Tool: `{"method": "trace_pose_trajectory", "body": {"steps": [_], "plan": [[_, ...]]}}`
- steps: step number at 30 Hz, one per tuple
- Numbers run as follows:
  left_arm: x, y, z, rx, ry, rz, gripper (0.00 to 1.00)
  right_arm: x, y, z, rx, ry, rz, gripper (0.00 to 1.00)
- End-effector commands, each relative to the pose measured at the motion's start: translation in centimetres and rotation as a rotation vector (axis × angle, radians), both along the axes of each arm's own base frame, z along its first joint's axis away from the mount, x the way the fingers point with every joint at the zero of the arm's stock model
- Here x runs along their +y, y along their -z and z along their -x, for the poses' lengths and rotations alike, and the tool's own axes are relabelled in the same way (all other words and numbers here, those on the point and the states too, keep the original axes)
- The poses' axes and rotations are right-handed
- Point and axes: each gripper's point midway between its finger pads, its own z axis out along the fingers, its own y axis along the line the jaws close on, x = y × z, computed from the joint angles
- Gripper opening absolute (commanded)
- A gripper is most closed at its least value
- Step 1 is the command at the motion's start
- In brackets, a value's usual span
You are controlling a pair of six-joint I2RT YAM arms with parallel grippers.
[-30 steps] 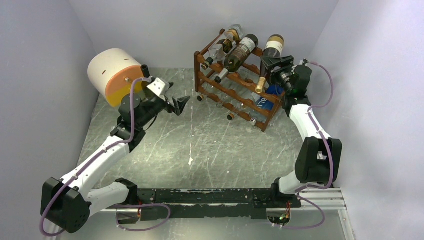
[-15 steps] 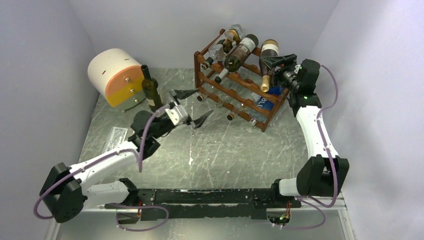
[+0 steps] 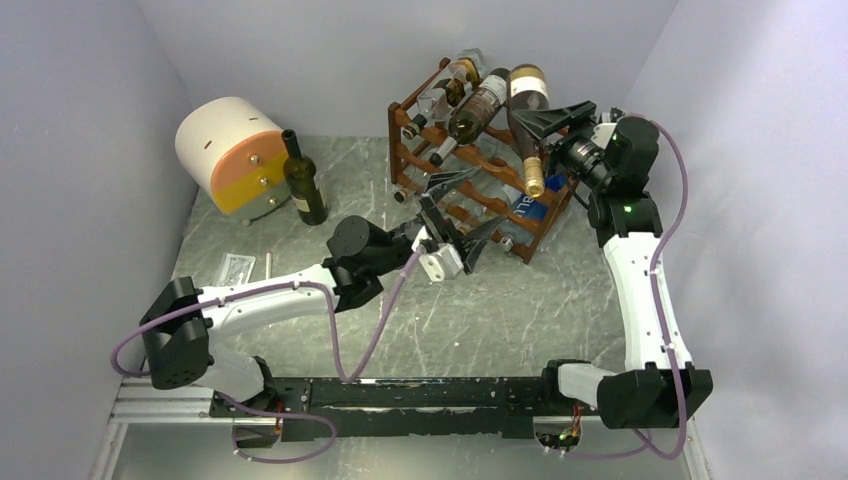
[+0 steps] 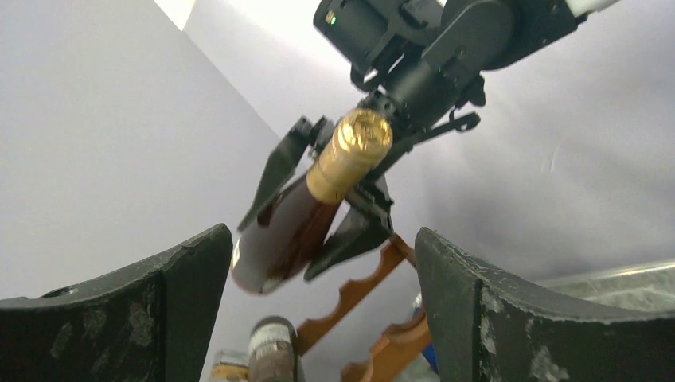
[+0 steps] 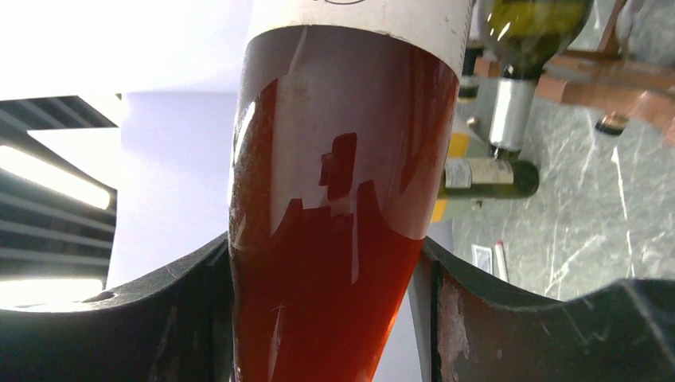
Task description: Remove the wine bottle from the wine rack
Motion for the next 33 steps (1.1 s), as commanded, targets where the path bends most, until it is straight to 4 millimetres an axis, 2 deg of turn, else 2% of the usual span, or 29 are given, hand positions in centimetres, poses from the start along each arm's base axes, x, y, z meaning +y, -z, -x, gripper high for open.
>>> {"method": "trace_pose_trajectory", "body": {"steps": [1, 7, 16, 26, 30, 33], "plan": [[-0.3, -2.9, 0.7, -0.121, -0.060, 0.042, 0.88, 2.7, -10.8, 6.2, -0.396, -0.113, 0.027, 0.00], [-1.9, -2.7, 1.5, -0.155, -0.072, 0.018, 0.86, 5.0, -10.9, 8.1, -0.383, -0.192, 0.010, 0.00], [-2.5, -3.4, 2.8, -0.185, -0.105, -0.010, 0.71, 7.1, -10.4, 10.0, -0.342, -0.271, 0.017, 0.00], [-2.8, -3.9, 1.3, -0.163, -0.190, -0.032, 0.65, 8.0, -10.4, 11.3, -0.331, -0.313, 0.015, 0.00], [-2.9, -3.9, 0.5, -0.160, -0.228, -0.043, 0.55, 8.3, -10.3, 11.8, -0.324, -0.333, 0.011, 0.00], [-2.7, -3.8, 0.7, -0.154, -0.220, -0.045, 0.35, 8.8, -10.0, 12.0, -0.314, -0.347, 0.017, 0.00]]}}
